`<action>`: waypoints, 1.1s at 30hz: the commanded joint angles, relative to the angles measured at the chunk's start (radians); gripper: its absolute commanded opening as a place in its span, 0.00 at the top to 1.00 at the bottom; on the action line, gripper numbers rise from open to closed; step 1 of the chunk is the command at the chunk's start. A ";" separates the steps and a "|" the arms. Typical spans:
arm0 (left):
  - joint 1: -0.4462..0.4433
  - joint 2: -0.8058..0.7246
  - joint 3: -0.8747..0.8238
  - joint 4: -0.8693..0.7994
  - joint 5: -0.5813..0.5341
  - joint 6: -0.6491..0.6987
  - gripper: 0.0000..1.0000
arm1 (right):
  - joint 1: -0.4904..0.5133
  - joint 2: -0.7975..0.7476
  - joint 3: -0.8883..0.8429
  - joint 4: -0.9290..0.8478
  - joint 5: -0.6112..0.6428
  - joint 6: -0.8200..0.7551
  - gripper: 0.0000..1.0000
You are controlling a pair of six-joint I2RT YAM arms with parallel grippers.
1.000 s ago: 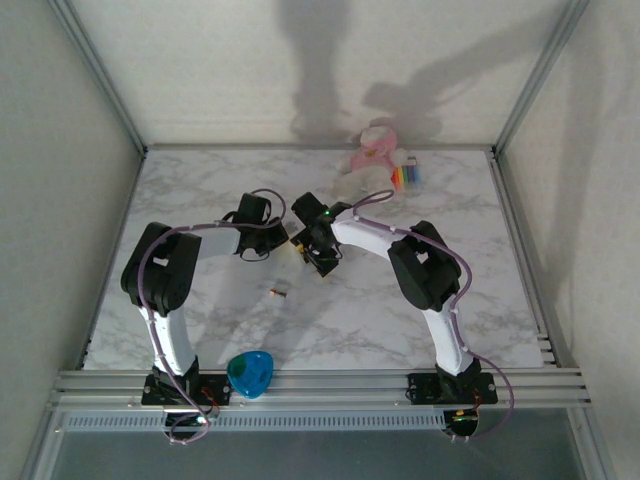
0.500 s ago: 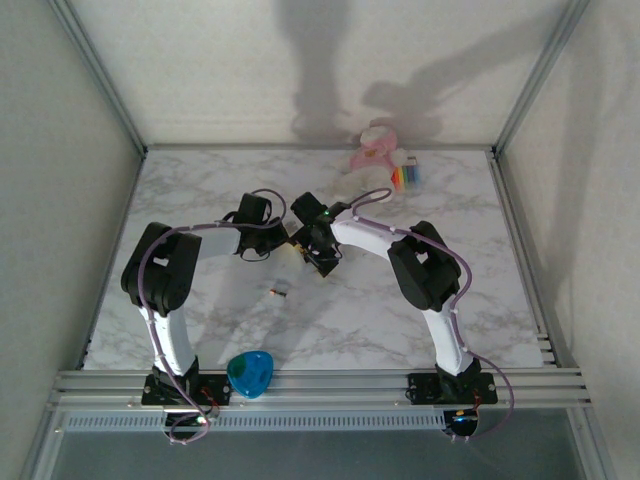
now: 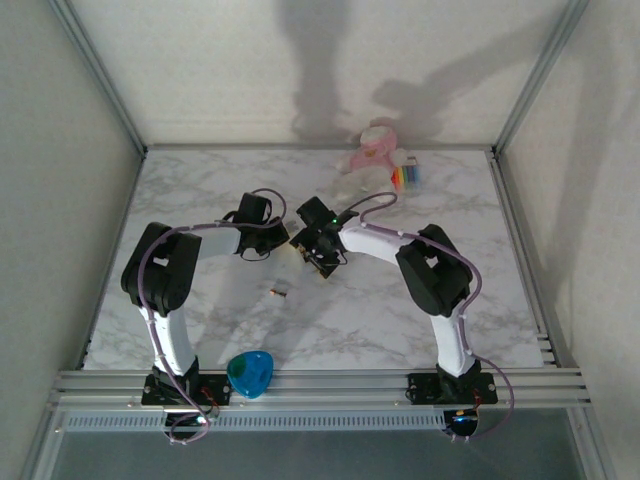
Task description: Load the batteries into the remote control
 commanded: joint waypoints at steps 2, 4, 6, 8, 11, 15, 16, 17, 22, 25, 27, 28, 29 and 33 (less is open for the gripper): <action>-0.010 0.014 0.024 -0.003 0.015 0.009 0.95 | -0.012 -0.055 -0.049 0.048 0.006 0.009 0.19; -0.009 0.013 0.024 -0.004 0.015 0.009 0.96 | -0.013 -0.063 -0.068 0.063 0.007 0.015 0.19; -0.009 0.014 0.024 -0.004 0.015 0.011 0.95 | -0.013 -0.071 -0.086 0.082 0.004 0.016 0.19; -0.011 0.015 0.024 -0.004 0.014 0.010 0.96 | -0.015 -0.074 -0.091 0.078 0.005 0.018 0.20; -0.011 0.013 0.024 -0.004 0.014 0.009 0.95 | -0.018 -0.070 -0.100 0.080 0.005 0.025 0.22; -0.010 0.013 0.024 -0.005 0.016 0.010 0.95 | -0.023 -0.060 -0.111 0.085 -0.003 0.038 0.24; -0.011 0.012 0.023 -0.005 0.016 0.009 0.95 | -0.024 -0.055 -0.110 0.084 -0.006 0.038 0.24; -0.010 0.012 0.023 -0.003 0.016 0.010 0.96 | -0.024 -0.049 -0.107 0.084 -0.009 0.036 0.24; -0.010 0.011 0.023 -0.003 0.017 0.010 0.96 | -0.024 -0.015 -0.078 0.052 -0.024 0.025 0.25; -0.010 0.011 0.023 -0.004 0.018 0.010 0.95 | -0.024 0.010 -0.054 0.006 -0.033 0.010 0.26; -0.010 0.011 0.021 -0.005 0.017 0.010 0.95 | -0.024 0.027 -0.039 -0.024 -0.039 -0.003 0.26; -0.011 0.011 0.021 -0.004 0.017 0.010 0.95 | -0.024 0.034 -0.036 -0.037 -0.039 -0.007 0.26; -0.009 0.010 0.021 -0.004 0.018 0.009 0.96 | -0.024 0.041 -0.039 -0.042 -0.041 -0.009 0.27; -0.010 0.009 0.019 -0.004 0.016 0.011 0.96 | -0.023 0.067 -0.042 -0.071 -0.055 -0.007 0.28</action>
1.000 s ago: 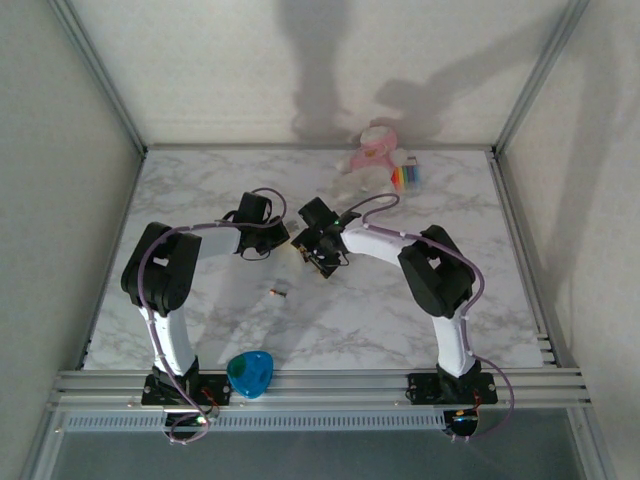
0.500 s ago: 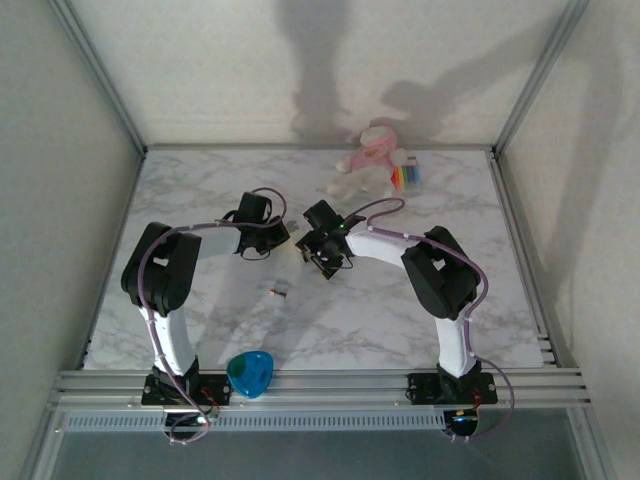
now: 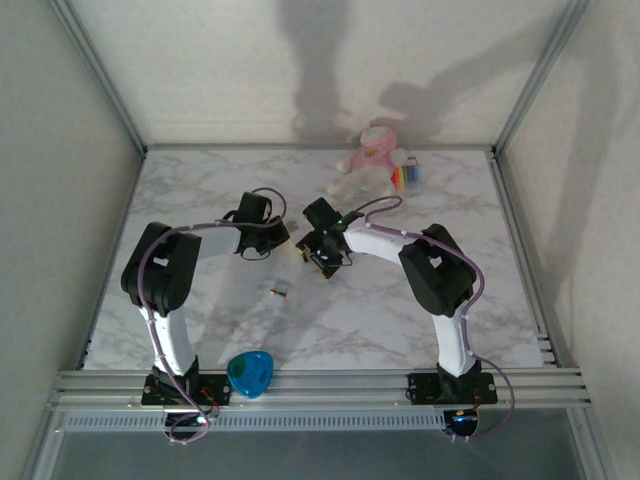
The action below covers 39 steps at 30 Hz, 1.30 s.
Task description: Load the batteries into the remote control
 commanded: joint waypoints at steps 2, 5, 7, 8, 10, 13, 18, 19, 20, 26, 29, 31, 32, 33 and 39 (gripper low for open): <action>-0.009 0.008 0.017 -0.003 0.016 0.011 0.95 | 0.000 0.090 0.002 -0.096 -0.027 -0.025 0.27; -0.010 0.008 0.016 -0.003 0.017 0.012 0.95 | 0.000 0.122 0.021 -0.132 -0.040 -0.030 0.27; -0.011 0.006 0.016 -0.004 0.016 0.011 0.95 | 0.000 0.140 0.025 -0.139 -0.052 -0.025 0.27; -0.010 0.005 0.014 -0.004 0.017 0.011 0.95 | 0.001 0.144 0.024 -0.143 -0.052 -0.022 0.27; -0.010 0.003 0.014 -0.004 0.017 0.012 0.95 | 0.001 0.152 0.025 -0.160 -0.048 -0.022 0.27; -0.009 -0.001 0.013 -0.003 0.014 0.011 0.95 | 0.000 0.174 0.047 -0.209 -0.049 -0.037 0.27; -0.010 -0.008 0.014 -0.004 0.015 0.012 0.94 | -0.002 0.164 0.022 -0.178 -0.054 -0.034 0.25; -0.011 -0.010 0.014 -0.006 0.014 0.013 0.94 | -0.002 0.156 0.019 -0.171 -0.048 -0.036 0.25; -0.009 -0.013 0.014 -0.007 0.014 0.014 0.94 | -0.003 0.149 0.023 -0.165 -0.048 -0.043 0.25; -0.004 -0.057 0.034 -0.046 -0.003 0.031 0.93 | -0.004 0.065 0.090 -0.217 0.010 -0.136 0.22; 0.002 -0.103 0.042 -0.076 -0.024 0.042 0.84 | -0.005 0.008 0.116 -0.250 0.031 -0.203 0.20; 0.006 -0.131 0.046 -0.094 -0.036 0.048 0.81 | -0.007 -0.021 0.124 -0.274 0.039 -0.242 0.19; 0.009 -0.145 0.048 -0.104 -0.043 0.052 0.80 | -0.008 -0.035 0.122 -0.279 0.040 -0.258 0.19; 0.010 -0.163 0.047 -0.114 -0.050 0.056 0.79 | -0.007 -0.053 0.120 -0.283 0.039 -0.280 0.19; 0.032 -0.291 0.006 -0.160 -0.100 0.052 0.59 | -0.002 -0.147 0.112 -0.310 0.061 -0.469 0.20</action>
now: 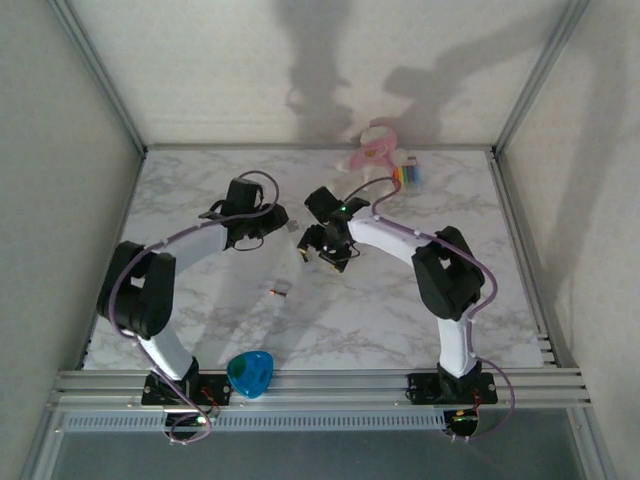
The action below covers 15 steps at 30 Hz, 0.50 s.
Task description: Load the batteries into the remote control
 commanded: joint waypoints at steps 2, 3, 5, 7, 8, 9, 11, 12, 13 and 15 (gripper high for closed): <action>0.024 -0.124 -0.037 -0.068 -0.067 0.002 0.49 | 0.013 -0.081 0.014 -0.067 0.039 -0.219 0.21; 0.028 -0.156 -0.051 -0.082 -0.087 -0.003 0.40 | 0.017 -0.090 0.017 -0.074 0.038 -0.261 0.23; 0.036 -0.221 -0.080 -0.111 -0.133 -0.017 0.20 | 0.026 -0.102 0.021 -0.080 0.033 -0.341 0.25; 0.048 -0.293 -0.110 -0.149 -0.185 -0.033 0.06 | 0.042 -0.108 0.026 -0.092 0.039 -0.424 0.28; 0.055 -0.325 -0.124 -0.166 -0.208 -0.041 0.01 | 0.047 -0.108 0.027 -0.095 0.039 -0.454 0.28; 0.062 -0.363 -0.137 -0.190 -0.232 -0.049 0.00 | 0.056 -0.105 0.030 -0.096 0.034 -0.489 0.30; 0.076 -0.430 -0.161 -0.239 -0.282 -0.064 0.01 | 0.075 -0.092 0.038 -0.099 0.026 -0.555 0.35; 0.082 -0.466 -0.174 -0.265 -0.310 -0.074 0.00 | 0.088 -0.079 0.050 -0.106 0.026 -0.590 0.36; 0.089 -0.505 -0.189 -0.291 -0.339 -0.088 0.00 | 0.103 -0.062 0.067 -0.115 0.032 -0.623 0.36; 0.103 -0.578 -0.221 -0.333 -0.384 -0.117 0.00 | 0.131 -0.026 0.110 -0.144 0.043 -0.675 0.36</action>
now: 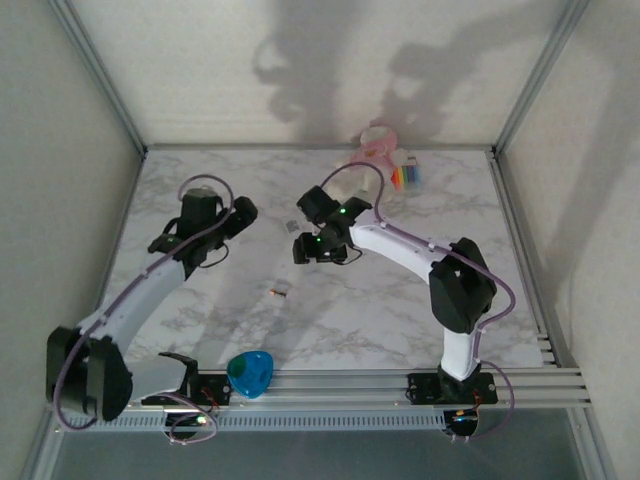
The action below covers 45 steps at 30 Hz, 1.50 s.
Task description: Load the batteries into the remote control
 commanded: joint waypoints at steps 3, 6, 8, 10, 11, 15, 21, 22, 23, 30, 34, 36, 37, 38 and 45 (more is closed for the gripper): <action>0.038 -0.194 -0.088 -0.150 -0.149 -0.081 0.00 | 0.083 0.102 0.127 -0.092 0.038 -0.189 0.31; 0.045 -0.269 -0.124 -0.175 -0.152 -0.085 0.00 | 0.125 0.164 0.182 -0.122 0.043 -0.204 0.30; 0.051 -0.291 -0.133 -0.200 -0.160 -0.084 0.00 | 0.151 0.198 0.203 -0.137 0.049 -0.207 0.30; 0.057 -0.307 -0.140 -0.215 -0.160 -0.079 0.00 | 0.180 0.221 0.211 -0.145 0.061 -0.215 0.30; 0.058 -0.313 -0.145 -0.216 -0.159 -0.080 0.00 | 0.193 0.233 0.212 -0.151 0.066 -0.220 0.31; 0.060 -0.324 -0.161 -0.204 -0.134 -0.080 0.00 | 0.230 0.269 0.212 -0.164 0.095 -0.225 0.34; 0.064 -0.316 -0.173 -0.196 -0.114 -0.057 0.01 | 0.234 0.304 0.272 -0.162 0.043 -0.142 0.33; 0.064 -0.315 -0.176 -0.195 -0.112 -0.055 0.00 | 0.238 0.315 0.281 -0.171 0.050 -0.140 0.33; 0.064 -0.315 -0.179 -0.192 -0.108 -0.053 0.00 | 0.243 0.327 0.293 -0.186 0.071 -0.140 0.33; 0.074 -0.314 -0.185 -0.186 -0.091 -0.038 0.00 | 0.249 0.350 0.242 -0.205 0.153 -0.148 0.34; 0.075 -0.303 -0.189 -0.171 -0.072 -0.035 0.01 | 0.247 0.362 0.232 -0.218 0.215 -0.131 0.38; 0.076 -0.298 -0.194 -0.160 -0.057 -0.031 0.00 | 0.238 0.361 0.222 -0.213 0.227 -0.120 0.41; 0.076 -0.296 -0.196 -0.157 -0.053 -0.032 0.00 | 0.232 0.360 0.215 -0.207 0.241 -0.107 0.43; 0.076 -0.295 -0.200 -0.152 -0.047 -0.030 0.01 | 0.227 0.355 0.209 -0.203 0.248 -0.097 0.44; 0.075 -0.296 -0.237 -0.111 0.004 -0.021 0.05 | 0.183 0.341 0.191 -0.157 0.267 -0.058 0.45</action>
